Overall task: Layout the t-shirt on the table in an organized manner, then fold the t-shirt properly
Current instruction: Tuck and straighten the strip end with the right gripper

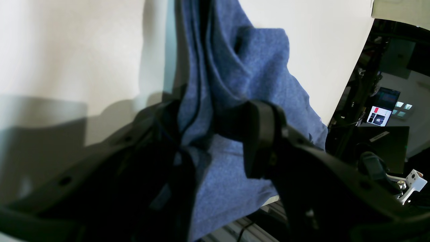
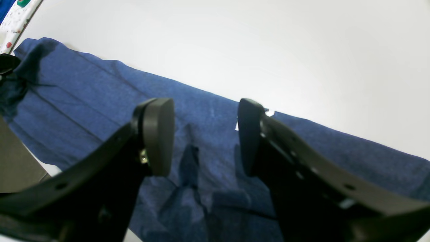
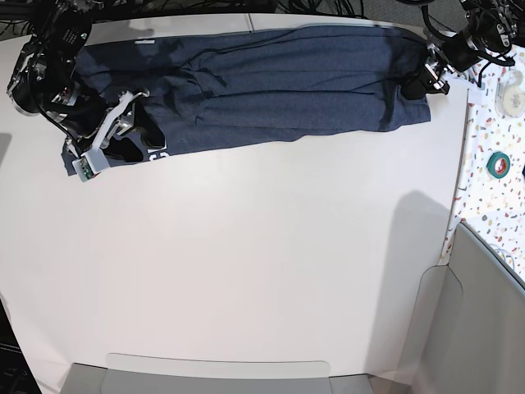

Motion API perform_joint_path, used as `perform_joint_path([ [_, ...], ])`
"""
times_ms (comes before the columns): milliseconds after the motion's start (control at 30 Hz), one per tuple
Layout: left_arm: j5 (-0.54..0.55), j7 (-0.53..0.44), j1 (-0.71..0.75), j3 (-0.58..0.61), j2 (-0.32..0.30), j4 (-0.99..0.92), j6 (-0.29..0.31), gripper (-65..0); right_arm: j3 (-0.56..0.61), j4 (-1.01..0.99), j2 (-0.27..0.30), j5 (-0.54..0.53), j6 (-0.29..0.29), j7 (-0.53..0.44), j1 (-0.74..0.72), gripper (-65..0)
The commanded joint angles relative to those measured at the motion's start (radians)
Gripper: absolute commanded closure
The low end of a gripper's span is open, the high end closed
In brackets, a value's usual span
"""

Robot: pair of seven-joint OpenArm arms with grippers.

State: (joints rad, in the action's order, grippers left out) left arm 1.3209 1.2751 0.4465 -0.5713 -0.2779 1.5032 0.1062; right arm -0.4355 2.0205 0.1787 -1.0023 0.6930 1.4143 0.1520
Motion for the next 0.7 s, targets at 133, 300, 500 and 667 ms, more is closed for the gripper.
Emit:
perform_joint_path([
  [133,-0.065,0.025,0.016,0.004,-0.011,0.0,-0.012,-29.1,-0.006,-0.063,0.011,-0.022,0.005,-0.018,-0.022,-30.3],
  [300,-0.065,0.027,0.016,0.003,-0.013,0.0,-0.012,-29.2,-0.006,-0.125,0.011,-0.023,0.005,-0.018,-0.027,-30.3],
  [500,-0.065,0.067,0.011,0.004,-0.011,0.0,-0.01,-29.2,-0.006,-0.129,0.011,-0.023,0.005,-0.018,-0.039,-30.3],
  [667,-0.065,0.067,0.015,0.038,-0.014,0.001,-0.01,-29.2,-0.006,-0.129,0.011,-0.023,0.005,-0.018,-0.039,-30.3],
])
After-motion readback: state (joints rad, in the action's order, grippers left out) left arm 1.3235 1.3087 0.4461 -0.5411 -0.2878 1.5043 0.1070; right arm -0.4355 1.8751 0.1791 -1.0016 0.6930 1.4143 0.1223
